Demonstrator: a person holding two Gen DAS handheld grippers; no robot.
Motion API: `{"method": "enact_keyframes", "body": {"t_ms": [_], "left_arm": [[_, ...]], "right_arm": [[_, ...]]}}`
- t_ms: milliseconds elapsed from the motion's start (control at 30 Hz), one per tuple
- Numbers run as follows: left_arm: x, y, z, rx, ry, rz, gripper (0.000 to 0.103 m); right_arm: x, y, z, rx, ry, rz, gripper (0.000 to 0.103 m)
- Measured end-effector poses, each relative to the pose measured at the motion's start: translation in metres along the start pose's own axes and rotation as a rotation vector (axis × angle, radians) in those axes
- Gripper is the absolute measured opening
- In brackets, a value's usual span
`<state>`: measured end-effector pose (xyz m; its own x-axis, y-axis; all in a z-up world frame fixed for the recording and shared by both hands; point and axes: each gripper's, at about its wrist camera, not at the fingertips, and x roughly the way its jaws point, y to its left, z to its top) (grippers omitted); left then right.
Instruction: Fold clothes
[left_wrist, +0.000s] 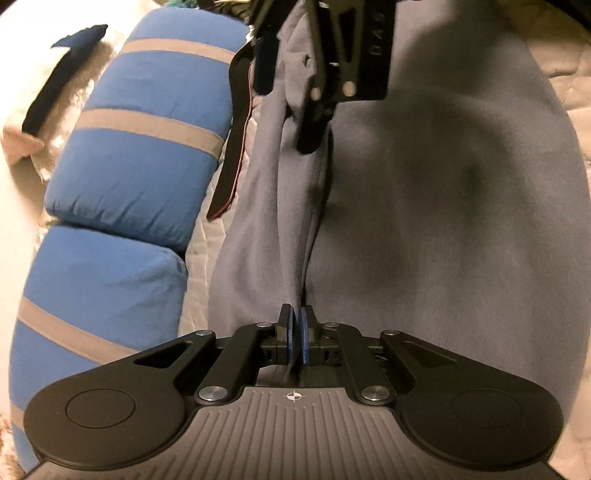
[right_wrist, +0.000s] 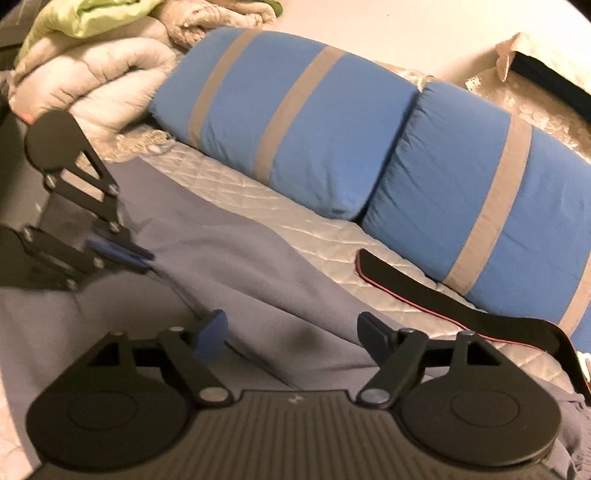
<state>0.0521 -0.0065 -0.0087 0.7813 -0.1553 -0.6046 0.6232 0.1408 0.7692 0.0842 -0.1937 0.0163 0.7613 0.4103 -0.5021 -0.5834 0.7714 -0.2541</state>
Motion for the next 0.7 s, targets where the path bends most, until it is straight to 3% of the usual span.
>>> {"method": "enact_keyframes", "body": {"t_ms": [200, 333, 400, 467, 567, 633, 700], "left_arm": [[-0.005, 0.016, -0.016, -0.055, 0.048, -0.055, 0.006], [-0.008, 0.042, -0.041, -0.235, 0.062, -0.08, 0.013], [-0.006, 0.059, -0.06, -0.396, 0.097, -0.046, 0.03], [-0.003, 0.08, -0.087, -0.588, 0.178, 0.06, 0.045], [-0.001, 0.114, -0.142, -0.925, 0.295, 0.206, 0.047], [-0.006, 0.133, -0.191, -1.233, 0.354, 0.276, 0.047], [-0.012, 0.139, -0.232, -1.507, 0.369, 0.295, 0.047]], "right_arm": [[0.005, 0.005, -0.004, -0.038, 0.009, -0.017, 0.092], [0.006, 0.007, -0.004, -0.055, 0.007, -0.036, 0.095], [0.006, 0.008, -0.004, -0.058, 0.002, -0.044, 0.097], [0.005, 0.01, -0.003, -0.056, -0.003, -0.044, 0.098], [0.004, 0.013, -0.003, -0.063, -0.007, -0.035, 0.099], [0.005, 0.017, -0.004, -0.077, -0.006, -0.031, 0.1], [0.006, 0.021, -0.005, -0.092, -0.003, -0.03, 0.1]]}}
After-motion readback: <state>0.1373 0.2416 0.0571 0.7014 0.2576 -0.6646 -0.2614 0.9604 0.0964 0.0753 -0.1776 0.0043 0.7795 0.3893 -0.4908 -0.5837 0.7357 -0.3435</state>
